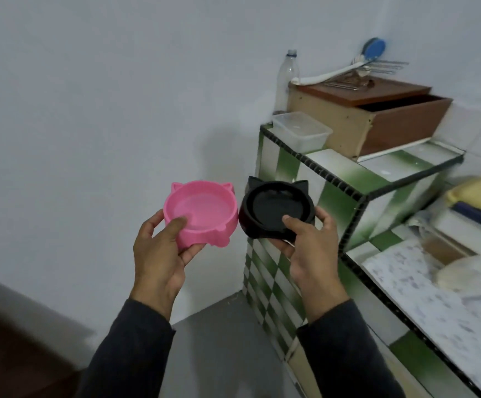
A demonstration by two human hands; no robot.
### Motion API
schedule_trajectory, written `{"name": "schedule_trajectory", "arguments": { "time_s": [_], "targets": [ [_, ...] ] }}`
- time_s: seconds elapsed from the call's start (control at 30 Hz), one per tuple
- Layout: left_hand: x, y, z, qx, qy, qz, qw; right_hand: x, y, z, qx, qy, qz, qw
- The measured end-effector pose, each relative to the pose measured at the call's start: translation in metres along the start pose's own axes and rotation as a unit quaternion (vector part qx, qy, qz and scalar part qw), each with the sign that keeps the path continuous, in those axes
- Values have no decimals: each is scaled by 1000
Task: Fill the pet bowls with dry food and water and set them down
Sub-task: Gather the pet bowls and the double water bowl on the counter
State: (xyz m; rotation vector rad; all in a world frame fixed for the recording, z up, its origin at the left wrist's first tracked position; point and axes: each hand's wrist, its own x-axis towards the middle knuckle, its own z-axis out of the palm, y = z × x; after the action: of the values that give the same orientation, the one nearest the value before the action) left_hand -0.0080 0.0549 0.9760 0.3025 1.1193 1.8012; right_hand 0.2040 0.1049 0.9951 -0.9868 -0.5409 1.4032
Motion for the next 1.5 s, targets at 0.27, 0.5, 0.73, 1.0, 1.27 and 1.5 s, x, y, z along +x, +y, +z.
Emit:
{"name": "schedule_trajectory", "arguments": {
  "time_s": [0.27, 0.5, 0.73, 1.0, 1.27, 1.5],
  "targets": [
    [-62, -27, 30, 22, -74, -52, 996, -62, -39, -72, 25, 81, -59, 995],
    [-131, -64, 81, 37, -149, -97, 983, -116, -91, -150, 27, 153, -128, 980],
    [-225, -119, 127, 60, -221, -143, 963, -184, -142, -249, 46, 221, -174, 959],
    [-365, -202, 166, 70, -278, -183, 941, -285, -194, -383, 60, 296, -223, 927],
    [-502, -273, 185, 112, -353, -222, 902, -386, -229, -501, 82, 370, -259, 888],
    [-620, -333, 195, 140, -423, -275, 852, -478, -246, -594, 104, 448, -301, 836]
  ]
}}
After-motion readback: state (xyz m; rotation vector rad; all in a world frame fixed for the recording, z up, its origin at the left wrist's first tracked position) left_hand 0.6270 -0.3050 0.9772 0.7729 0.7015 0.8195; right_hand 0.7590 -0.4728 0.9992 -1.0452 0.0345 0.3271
